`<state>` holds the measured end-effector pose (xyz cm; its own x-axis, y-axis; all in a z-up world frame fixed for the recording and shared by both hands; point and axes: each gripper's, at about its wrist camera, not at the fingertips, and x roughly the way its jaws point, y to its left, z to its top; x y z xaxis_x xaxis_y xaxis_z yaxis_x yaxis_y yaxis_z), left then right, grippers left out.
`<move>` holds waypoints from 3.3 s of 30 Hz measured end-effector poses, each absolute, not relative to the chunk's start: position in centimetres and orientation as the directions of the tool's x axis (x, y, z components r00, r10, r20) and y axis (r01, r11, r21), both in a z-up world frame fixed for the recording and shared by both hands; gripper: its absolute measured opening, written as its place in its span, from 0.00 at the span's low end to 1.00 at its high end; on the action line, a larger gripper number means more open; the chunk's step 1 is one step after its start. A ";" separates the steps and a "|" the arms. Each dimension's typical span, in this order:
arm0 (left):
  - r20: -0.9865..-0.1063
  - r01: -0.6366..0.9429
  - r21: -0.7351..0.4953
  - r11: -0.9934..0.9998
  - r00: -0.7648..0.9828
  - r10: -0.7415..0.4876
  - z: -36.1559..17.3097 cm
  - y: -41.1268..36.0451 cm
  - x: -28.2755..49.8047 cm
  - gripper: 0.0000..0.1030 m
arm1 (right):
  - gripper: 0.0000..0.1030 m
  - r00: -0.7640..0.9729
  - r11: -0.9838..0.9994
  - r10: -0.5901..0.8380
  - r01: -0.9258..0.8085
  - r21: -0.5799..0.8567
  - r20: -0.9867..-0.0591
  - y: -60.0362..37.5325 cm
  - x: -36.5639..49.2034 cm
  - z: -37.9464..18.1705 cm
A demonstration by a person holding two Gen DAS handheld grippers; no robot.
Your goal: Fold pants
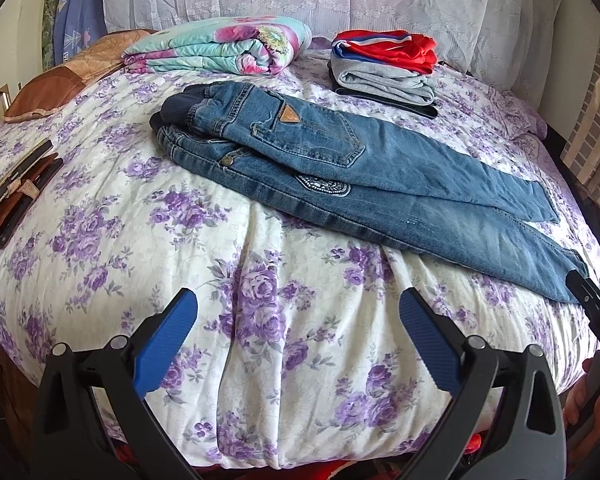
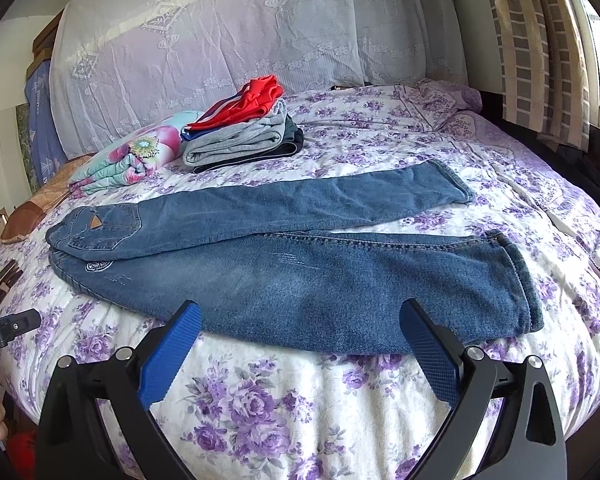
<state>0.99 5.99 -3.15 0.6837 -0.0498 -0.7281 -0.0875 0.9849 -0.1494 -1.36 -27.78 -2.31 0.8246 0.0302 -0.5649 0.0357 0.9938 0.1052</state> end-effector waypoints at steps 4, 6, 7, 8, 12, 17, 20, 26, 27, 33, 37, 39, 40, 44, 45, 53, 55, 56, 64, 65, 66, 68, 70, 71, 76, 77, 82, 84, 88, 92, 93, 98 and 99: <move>-0.735 -0.086 -0.149 0.985 0.676 -0.052 -3.7 6.5 1.3 0.95 | 0.97 0.816 0.988 0.063 0.029 0.150 -0.575 -29.0 -1.2 -2.4; -0.746 -0.084 -0.157 0.984 0.663 -0.062 -4.3 7.2 1.9 0.96 | 0.97 0.803 0.973 0.122 0.019 0.229 -0.584 -30.5 -0.9 -2.6; -0.756 -0.091 -0.166 0.982 0.651 -0.068 -4.7 7.8 2.4 0.96 | 0.97 0.794 0.962 0.155 0.014 0.274 -0.587 -31.3 -0.8 -2.7; -0.760 -0.097 -0.171 0.980 0.646 -0.069 -5.0 8.2 2.7 0.95 | 0.97 0.784 0.945 0.195 0.010 0.326 -0.589 -32.2 -0.6 -3.0; -0.758 -0.117 -0.254 0.960 0.641 -0.122 -5.7 11.1 5.5 0.95 | 0.97 0.749 0.869 0.303 0.037 0.494 -0.590 -35.5 -0.3 -4.2; -0.752 -0.102 -0.255 0.962 0.646 -0.131 -4.9 12.4 9.9 0.96 | 0.97 0.719 0.806 0.375 0.060 0.589 -0.586 -37.5 -0.5 -5.3; -0.720 -0.125 -0.335 0.934 0.673 -0.168 -5.5 15.2 13.0 0.96 | 0.97 0.697 0.775 0.417 0.062 0.629 -0.583 -37.9 -0.6 -6.0; -0.641 -0.186 -0.623 0.760 0.678 -0.359 -6.6 20.9 17.7 0.95 | 0.97 0.697 0.742 0.443 0.067 0.667 -0.563 -39.0 -0.4 -6.5; -0.627 -0.192 -0.650 0.735 0.682 -0.376 -6.7 21.4 18.1 0.95 | 0.97 0.707 0.732 0.443 0.068 0.677 -0.551 -39.3 -0.3 -6.6; -0.603 -0.197 -0.666 0.719 0.710 -0.364 -6.9 22.1 18.0 0.74 | 0.97 0.746 0.727 0.412 0.077 0.682 -0.524 -40.7 1.3 -7.0; -0.569 -0.182 -0.701 0.689 0.725 -0.387 -7.2 22.8 17.1 0.44 | 0.97 0.769 0.746 0.387 0.063 0.662 -0.509 -41.1 2.8 -6.7; -0.557 -0.177 -0.721 0.670 0.724 -0.408 -7.3 23.1 16.8 0.38 | 0.91 0.778 0.750 0.380 0.059 0.659 -0.501 -41.6 4.0 -6.5; -0.558 -0.173 -0.717 0.675 0.724 -0.406 -7.1 23.0 16.4 0.35 | 0.85 0.785 0.753 0.376 0.052 0.656 -0.493 -42.0 4.6 -6.3; -0.567 -0.163 -0.674 0.720 0.739 -0.364 -5.1 22.0 13.7 0.30 | 0.08 0.788 0.719 0.399 0.048 0.693 -0.469 -44.6 7.5 -5.5; -0.564 -0.163 -0.674 0.720 0.744 -0.359 -4.7 22.0 12.9 0.30 | 0.08 0.789 0.694 0.425 0.031 0.719 -0.444 -45.5 8.2 -4.9; -0.550 -0.187 -0.736 0.650 0.725 -0.415 -7.6 23.9 5.8 0.38 | 0.67 0.721 0.867 0.230 0.153 0.474 -0.654 -47.1 6.9 -6.2; -0.519 -0.181 -0.777 0.603 0.725 -0.452 -7.4 24.8 5.1 0.41 | 0.67 0.756 0.851 0.230 0.149 0.503 -0.613 -48.3 4.7 -6.2; -0.504 -0.201 -0.795 0.573 0.744 -0.438 -6.6 25.6 4.3 0.52 | 0.68 0.770 0.849 0.201 0.172 0.500 -0.606 -48.8 3.7 -5.9; -0.507 -0.162 -0.717 0.679 0.788 -0.348 -1.2 25.0 0.9 0.79 | 0.73 0.832 0.821 0.210 0.134 0.554 -0.513 -48.7 1.2 -3.0; -0.502 -0.144 -0.732 0.666 0.775 -0.384 -1.5 24.6 1.1 0.79 | 0.73 0.828 0.819 0.233 0.116 0.562 -0.510 -48.0 1.5 -2.9; -0.502 -0.133 -0.743 0.656 0.759 -0.414 -1.8 24.0 1.6 0.79 | 0.74 0.822 0.819 0.255 0.096 0.566 -0.509 -47.0 1.9 -2.9; -0.511 -0.137 -0.755 0.641 0.735 -0.445 -2.6 23.0 3.0 0.70 | 0.74 0.810 0.825 0.287 0.062 0.561 -0.511 -45.2 2.4 -2.9; -0.502 -0.122 -0.774 0.621 0.717 -0.484 -3.0 22.4 3.8 0.59 | 0.74 0.797 0.839 0.303 0.037 0.543 -0.522 -43.6 2.7 -2.8; -0.499 -0.116 -0.778 0.617 0.711 -0.495 -3.1 22.0 4.1 0.58 | 0.74 0.789 0.849 0.308 0.024 0.528 -0.532 -42.8 2.9 -2.8; -0.574 -0.141 -0.717 0.683 0.676 -0.463 -3.3 20.5 5.8 0.58 | 0.75 0.762 0.875 0.315 -0.002 0.485 -0.565 -40.7 3.7 -2.9; -0.585 -0.153 -0.715 0.682 0.665 -0.464 -3.6 20.5 5.9 0.58 | 0.75 0.759 0.875 0.318 -0.004 0.484 -0.569 -40.6 3.8 -3.0; -0.583 -0.167 -0.725 0.668 0.665 -0.467 -4.3 21.2 5.9 0.57 | 0.75 0.740 0.878 0.329 -0.011 0.479 -0.587 -40.3 4.8 -3.6; -0.592 -0.171 -0.716 0.677 0.663 -0.459 -4.4 20.7 7.2 0.57 | 0.75 0.726 0.869 0.342 -0.002 0.495 -0.597 -40.3 5.8 -4.0; -0.588 -0.137 -0.694 0.707 0.675 -0.446 -4.0 20.2 8.5 0.17 | 0.75 0.703 0.823 0.395 0.016 0.568 -0.591 -41.2 8.2 -4.1; -0.547 -0.100 -0.697 0.710 0.714 -0.436 -2.8 20.4 8.8 0.15 | 0.75 0.663 0.799 0.432 0.032 0.600 -0.611 -41.6 11.0 -4.3; -0.533 -0.086 -0.699 0.710 0.725 -0.437 -2.3 20.4 8.9 0.15 | 0.75 0.652 0.800 0.431 0.043 0.598 -0.624 -41.7 11.8 -4.5; -0.518 -0.060 -0.684 0.727 0.742 -0.426 -0.2 20.4 10.8 0.15 | 0.74 0.597 0.796 0.437 0.092 0.598 -0.673 -42.1 16.6 -5.7; -0.507 -0.058 -0.692 0.720 0.748 -0.428 0.4 20.6 11.6 0.15 | 0.68 0.581 0.787 0.438 0.121 0.605 -0.686 -42.5 17.9 -6.4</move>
